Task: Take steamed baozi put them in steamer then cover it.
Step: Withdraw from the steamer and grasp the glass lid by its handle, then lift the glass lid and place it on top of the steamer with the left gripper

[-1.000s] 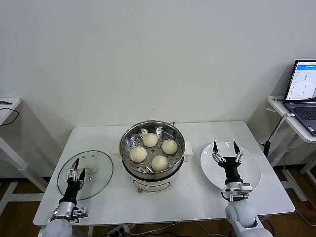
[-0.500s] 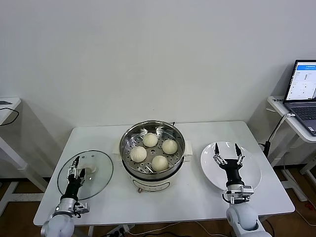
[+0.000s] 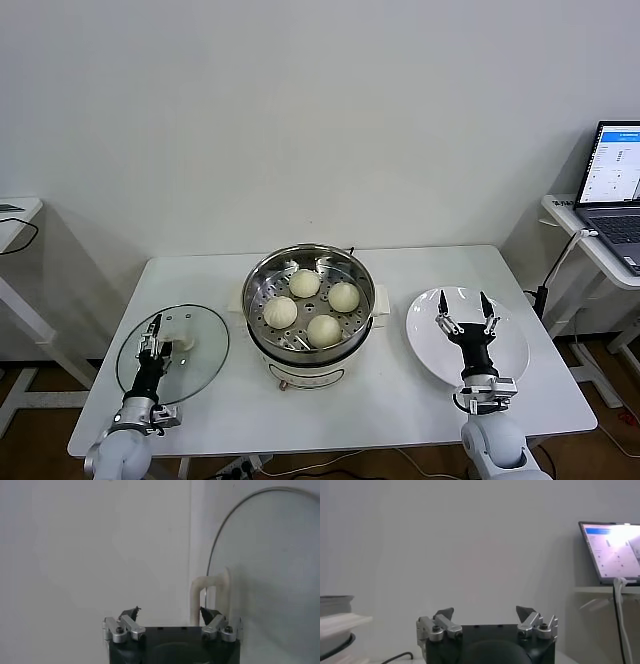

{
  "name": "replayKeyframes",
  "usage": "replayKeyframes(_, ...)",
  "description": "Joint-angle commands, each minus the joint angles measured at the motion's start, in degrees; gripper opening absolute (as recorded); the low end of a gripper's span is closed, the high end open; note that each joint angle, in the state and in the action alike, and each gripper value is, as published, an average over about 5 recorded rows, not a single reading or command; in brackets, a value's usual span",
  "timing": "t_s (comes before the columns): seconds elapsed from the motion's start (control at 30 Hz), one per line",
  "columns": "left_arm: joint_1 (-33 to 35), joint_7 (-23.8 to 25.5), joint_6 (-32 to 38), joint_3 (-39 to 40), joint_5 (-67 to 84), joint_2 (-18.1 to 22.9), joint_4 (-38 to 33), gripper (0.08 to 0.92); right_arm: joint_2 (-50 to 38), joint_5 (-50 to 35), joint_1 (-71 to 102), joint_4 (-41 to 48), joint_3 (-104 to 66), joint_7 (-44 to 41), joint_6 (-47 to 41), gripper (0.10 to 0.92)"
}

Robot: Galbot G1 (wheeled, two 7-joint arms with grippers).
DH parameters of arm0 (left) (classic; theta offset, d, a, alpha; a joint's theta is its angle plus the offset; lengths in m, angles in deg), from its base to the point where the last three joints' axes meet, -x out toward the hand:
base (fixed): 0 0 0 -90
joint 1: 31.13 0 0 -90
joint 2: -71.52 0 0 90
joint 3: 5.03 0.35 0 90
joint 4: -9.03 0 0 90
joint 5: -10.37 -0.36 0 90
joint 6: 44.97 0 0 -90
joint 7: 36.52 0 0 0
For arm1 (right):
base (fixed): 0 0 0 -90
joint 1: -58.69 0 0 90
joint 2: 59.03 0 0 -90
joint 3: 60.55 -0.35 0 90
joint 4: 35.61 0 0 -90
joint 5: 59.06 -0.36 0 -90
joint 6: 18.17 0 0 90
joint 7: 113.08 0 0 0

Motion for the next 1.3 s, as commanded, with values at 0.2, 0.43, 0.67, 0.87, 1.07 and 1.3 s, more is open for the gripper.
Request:
replayKeyframes(0.2, -0.7, 0.5, -0.1, 0.4, 0.3, 0.1, 1.7, 0.584, 0.2, 0.2, 0.0, -0.1, -0.2, 0.1, 0.1, 0.823)
replayKeyframes(0.43, -1.5, 0.9, -0.1, 0.6, 0.4, -0.1, 3.0, 0.385, 0.2, 0.2, 0.0, -0.4, -0.6, 0.3, 0.1, 0.823)
replayKeyframes(0.67, -1.1, 1.7, -0.1, 0.6, 1.9, -0.2, 2.2, 0.205, 0.6, 0.7, 0.2, -0.3, -0.6, 0.3, 0.4, 0.823)
replayKeyframes(0.87, 2.0, 2.4, -0.7, -2.9, 3.5, -1.6, -8.9, 0.185, 0.8, 1.2, 0.5, -0.4, -0.5, 0.3, 0.7, 0.823)
replayKeyframes(1.07, 6.1, 3.9, -1.4, -9.9, 7.4, -5.6, -23.6, 0.185, 0.8, 1.1, 0.6, -0.3, -1.1, 0.3, 0.8, 0.823)
replayKeyframes(1.3, 9.2, 6.5, -3.1, -11.0, 10.6, -8.7, -38.3, 0.185, 1.0, 1.1, 0.9, -0.3, -1.7, 0.3, 1.0, 0.823)
